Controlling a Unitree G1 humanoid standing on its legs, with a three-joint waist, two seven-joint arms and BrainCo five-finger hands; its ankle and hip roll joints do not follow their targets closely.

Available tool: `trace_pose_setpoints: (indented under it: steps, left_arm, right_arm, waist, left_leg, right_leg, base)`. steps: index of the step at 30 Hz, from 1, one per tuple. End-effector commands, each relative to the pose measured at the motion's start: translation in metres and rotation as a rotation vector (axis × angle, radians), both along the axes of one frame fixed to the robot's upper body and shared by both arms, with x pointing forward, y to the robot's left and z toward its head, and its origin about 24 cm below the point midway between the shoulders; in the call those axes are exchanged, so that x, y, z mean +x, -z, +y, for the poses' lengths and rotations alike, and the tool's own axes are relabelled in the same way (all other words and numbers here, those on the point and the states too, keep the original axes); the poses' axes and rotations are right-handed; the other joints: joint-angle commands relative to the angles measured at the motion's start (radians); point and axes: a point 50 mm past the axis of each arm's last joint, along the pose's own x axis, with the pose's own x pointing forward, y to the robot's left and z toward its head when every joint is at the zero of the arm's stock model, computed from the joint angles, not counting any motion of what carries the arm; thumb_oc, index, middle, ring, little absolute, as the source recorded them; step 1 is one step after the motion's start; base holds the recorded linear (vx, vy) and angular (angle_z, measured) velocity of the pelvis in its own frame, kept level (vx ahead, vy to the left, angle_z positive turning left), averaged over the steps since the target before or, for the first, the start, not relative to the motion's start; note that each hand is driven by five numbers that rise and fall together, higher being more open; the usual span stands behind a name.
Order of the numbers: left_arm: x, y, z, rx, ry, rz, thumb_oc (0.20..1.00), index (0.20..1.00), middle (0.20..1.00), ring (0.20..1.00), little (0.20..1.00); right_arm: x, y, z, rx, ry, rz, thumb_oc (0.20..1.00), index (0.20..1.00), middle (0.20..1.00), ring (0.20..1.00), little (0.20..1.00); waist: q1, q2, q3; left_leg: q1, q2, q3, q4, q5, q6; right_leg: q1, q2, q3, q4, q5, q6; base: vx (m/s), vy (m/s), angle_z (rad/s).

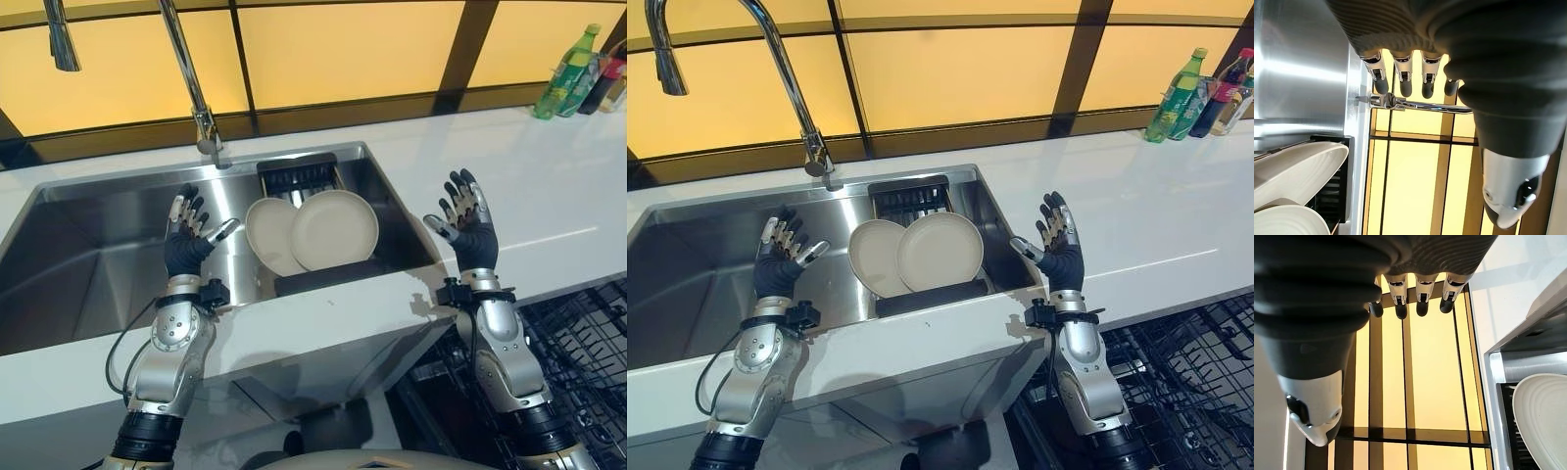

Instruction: Pick up plates and place into dishwasher.

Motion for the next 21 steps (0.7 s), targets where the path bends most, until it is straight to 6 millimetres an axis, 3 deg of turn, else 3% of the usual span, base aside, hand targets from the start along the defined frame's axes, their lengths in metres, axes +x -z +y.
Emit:
trace_pose_setpoints:
  steps: [1, 12, 21]
  left_arm:
    - [0.01, -0.019, -0.003, 0.016, 0.049, -0.071, 1.0, 1.0, 1.0, 1.0, 1.0]
    - [0.006, -0.024, -0.002, 0.006, 0.052, -0.114, 1.0, 1.0, 1.0, 1.0, 1.0]
    - [0.005, -0.033, 0.0, 0.125, -0.023, -0.175, 1.0, 1.0, 1.0, 1.0, 1.0]
  right_arm:
    - [0.005, -0.032, -0.003, -0.017, 0.0, -0.17, 1.0, 1.0, 1.0, 1.0, 1.0]
    - [0.003, -0.032, -0.003, -0.021, -0.008, -0.171, 1.0, 1.0, 1.0, 1.0, 1.0]
    - [0.003, -0.032, -0.003, -0.025, -0.01, -0.174, 1.0, 1.0, 1.0, 1.0, 1.0]
  waist:
    - [0.018, 0.029, -0.065]
    - [0.014, 0.032, -0.061]
    - [0.012, 0.027, -0.064]
  left_leg:
    - [0.063, 0.123, 0.013, 0.005, -0.096, -0.075]
    - [0.065, 0.13, 0.019, 0.005, -0.102, -0.079]
    - [0.062, 0.134, 0.016, 0.005, -0.101, -0.082]
  right_leg:
    - [-0.12, -0.023, 0.01, -0.009, 0.106, 0.052]
    - [-0.119, -0.018, 0.014, -0.012, 0.1, 0.053]
    - [-0.121, -0.01, 0.017, -0.011, 0.097, 0.049]
  base:
    - [0.0, 0.0, 0.0]
    - [0.0, 0.0, 0.0]
    - [0.0, -0.039, 0.0]
